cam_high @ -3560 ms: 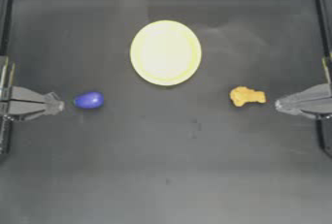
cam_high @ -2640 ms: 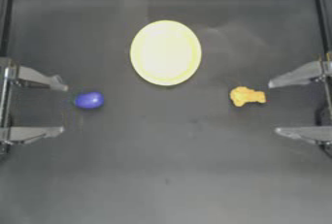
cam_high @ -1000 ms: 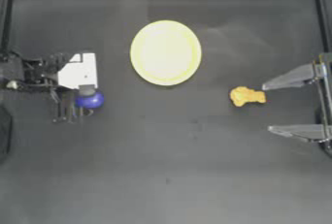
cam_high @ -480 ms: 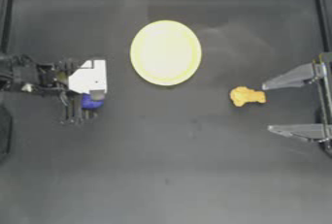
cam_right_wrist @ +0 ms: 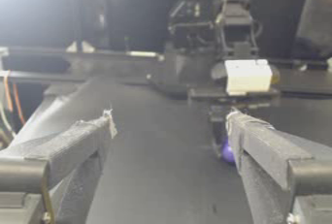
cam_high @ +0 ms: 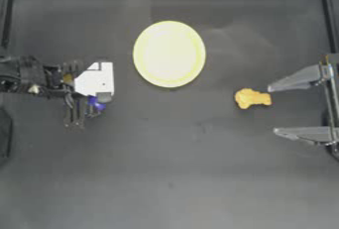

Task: Put purple eggplant on plate

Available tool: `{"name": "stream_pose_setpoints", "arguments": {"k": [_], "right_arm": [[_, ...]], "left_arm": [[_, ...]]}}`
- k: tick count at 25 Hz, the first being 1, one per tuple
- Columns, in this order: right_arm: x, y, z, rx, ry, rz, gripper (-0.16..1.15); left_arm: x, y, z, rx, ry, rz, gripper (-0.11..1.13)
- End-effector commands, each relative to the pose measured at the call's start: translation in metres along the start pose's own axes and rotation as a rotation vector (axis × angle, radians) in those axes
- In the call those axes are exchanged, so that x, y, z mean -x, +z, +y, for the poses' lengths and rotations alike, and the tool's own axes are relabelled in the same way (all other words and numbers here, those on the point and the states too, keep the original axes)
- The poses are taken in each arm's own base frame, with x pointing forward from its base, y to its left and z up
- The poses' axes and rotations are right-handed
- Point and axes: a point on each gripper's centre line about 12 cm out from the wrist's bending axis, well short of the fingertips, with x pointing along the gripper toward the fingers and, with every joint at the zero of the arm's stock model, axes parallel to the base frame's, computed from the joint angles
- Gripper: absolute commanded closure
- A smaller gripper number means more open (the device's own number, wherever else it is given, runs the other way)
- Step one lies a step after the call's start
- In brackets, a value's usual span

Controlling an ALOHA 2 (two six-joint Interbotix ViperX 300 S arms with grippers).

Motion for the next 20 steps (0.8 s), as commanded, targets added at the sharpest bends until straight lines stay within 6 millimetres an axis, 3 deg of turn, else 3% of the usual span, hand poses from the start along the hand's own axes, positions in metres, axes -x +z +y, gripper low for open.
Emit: {"name": "stream_pose_setpoints", "arguments": {"k": [1,5,12,20], "right_arm": [[-0.002,0.003,0.000,-0.004,-0.001,-0.011,-0.01],[-0.002,0.003,0.000,-0.010,-0.002,-0.011,-0.01],[-0.001,-0.001,-0.001,-0.022,-0.007,-0.002,-0.01],[-0.002,-0.004,-0.001,-0.028,-0.009,0.009,-0.01]], "left_arm": [[0.010,0.011,0.002,0.002,0.009,-0.045,0.84],[0.024,0.030,0.006,-0.009,0.020,-0.090,0.75],[0.051,0.086,0.024,-0.156,0.065,-0.189,0.73],[0.040,0.135,0.061,-0.245,0.118,-0.206,0.73]]}}
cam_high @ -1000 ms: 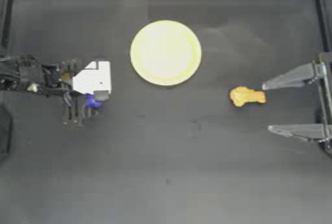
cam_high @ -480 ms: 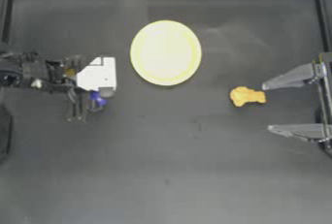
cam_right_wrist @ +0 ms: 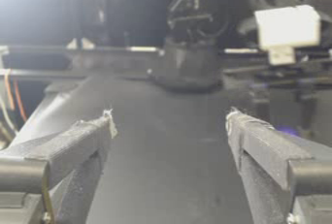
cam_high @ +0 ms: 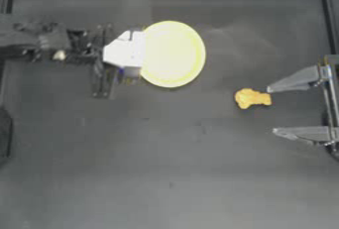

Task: Put purple eggplant on plate

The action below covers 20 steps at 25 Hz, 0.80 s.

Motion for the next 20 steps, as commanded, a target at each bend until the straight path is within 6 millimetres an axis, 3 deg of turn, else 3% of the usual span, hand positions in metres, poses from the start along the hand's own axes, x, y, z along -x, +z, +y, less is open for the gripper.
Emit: {"name": "stream_pose_setpoints", "arguments": {"k": [1,5,12,20], "right_arm": [[-0.003,0.003,0.000,-0.003,-0.001,-0.008,-0.01],[-0.004,0.001,0.000,-0.003,-0.001,-0.008,-0.01],[-0.005,-0.001,0.000,-0.003,-0.003,-0.011,-0.01],[-0.004,-0.002,0.000,-0.006,-0.003,-0.014,-0.01]], "left_arm": [[-0.001,0.028,0.023,-0.040,0.040,-0.055,0.73],[-0.026,0.044,0.042,-0.048,0.052,-0.054,0.74],[-0.063,0.060,0.056,-0.072,0.051,-0.045,0.74],[-0.083,0.054,0.066,-0.056,0.048,-0.017,0.73]]}}
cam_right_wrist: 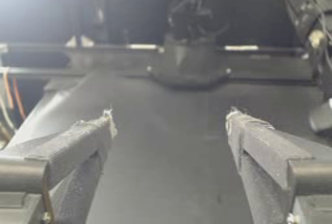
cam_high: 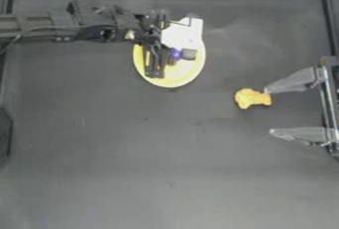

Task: Put purple eggplant on plate

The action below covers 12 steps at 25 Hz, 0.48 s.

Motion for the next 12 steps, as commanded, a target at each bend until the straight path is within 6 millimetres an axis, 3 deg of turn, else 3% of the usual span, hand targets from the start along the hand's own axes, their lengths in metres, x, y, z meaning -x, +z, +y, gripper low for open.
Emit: {"name": "stream_pose_setpoints", "arguments": {"k": [1,6,12], "right_arm": [[-0.0021,0.0034,-0.0001,-0.003,-0.001,-0.009,-0.01],[-0.0019,0.0040,-0.0001,-0.003,-0.001,-0.012,-0.01],[-0.0017,0.0033,-0.0003,-0.007,-0.003,-0.011,-0.01]], "left_arm": [[0.0192,0.0138,0.0137,-0.016,0.038,-0.050,0.73],[0.0172,0.0121,0.0140,-0.026,0.038,-0.043,0.62],[0.0147,0.0111,0.0134,-0.019,0.029,-0.040,0.18]]}}
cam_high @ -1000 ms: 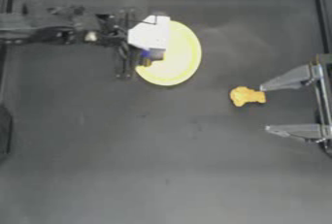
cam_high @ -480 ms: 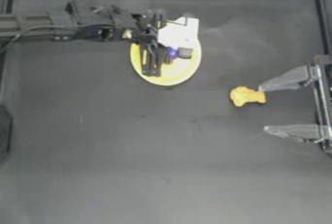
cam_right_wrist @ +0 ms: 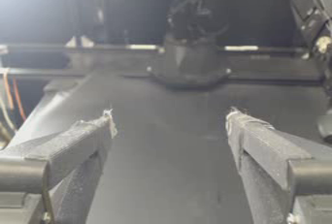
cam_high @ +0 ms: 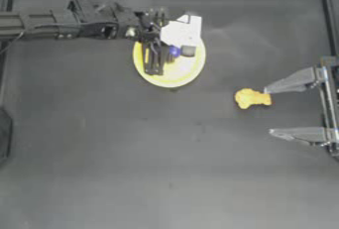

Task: Put purple eggplant on plate

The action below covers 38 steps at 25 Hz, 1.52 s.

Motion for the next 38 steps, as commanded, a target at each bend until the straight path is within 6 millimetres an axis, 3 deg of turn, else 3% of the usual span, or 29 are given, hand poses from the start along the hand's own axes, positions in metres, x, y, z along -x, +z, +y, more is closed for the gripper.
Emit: {"name": "stream_pose_setpoints", "arguments": {"k": [1,4,14,23,33,38], "right_arm": [[-0.001,0.004,0.000,-0.004,-0.003,-0.012,-0.01],[-0.002,0.003,0.000,-0.004,-0.002,-0.011,-0.01],[-0.001,0.004,0.000,-0.006,-0.002,-0.012,-0.01],[-0.001,0.004,0.000,-0.006,-0.003,-0.012,-0.01],[-0.001,0.002,0.000,-0.006,-0.002,-0.006,-0.01],[-0.001,0.002,-0.001,-0.010,-0.005,-0.005,-0.01]], "left_arm": [[0.018,0.015,0.011,-0.011,0.032,-0.055,0.12],[0.021,0.015,0.013,0.008,0.029,-0.063,0.02],[0.038,0.025,0.019,0.003,0.051,-0.100,0.01],[0.097,0.034,0.021,0.002,0.099,-0.182,0.01],[0.163,0.026,-0.013,0.000,0.126,-0.318,0.01],[0.186,0.020,-0.030,0.002,0.131,-0.382,0.01]]}}
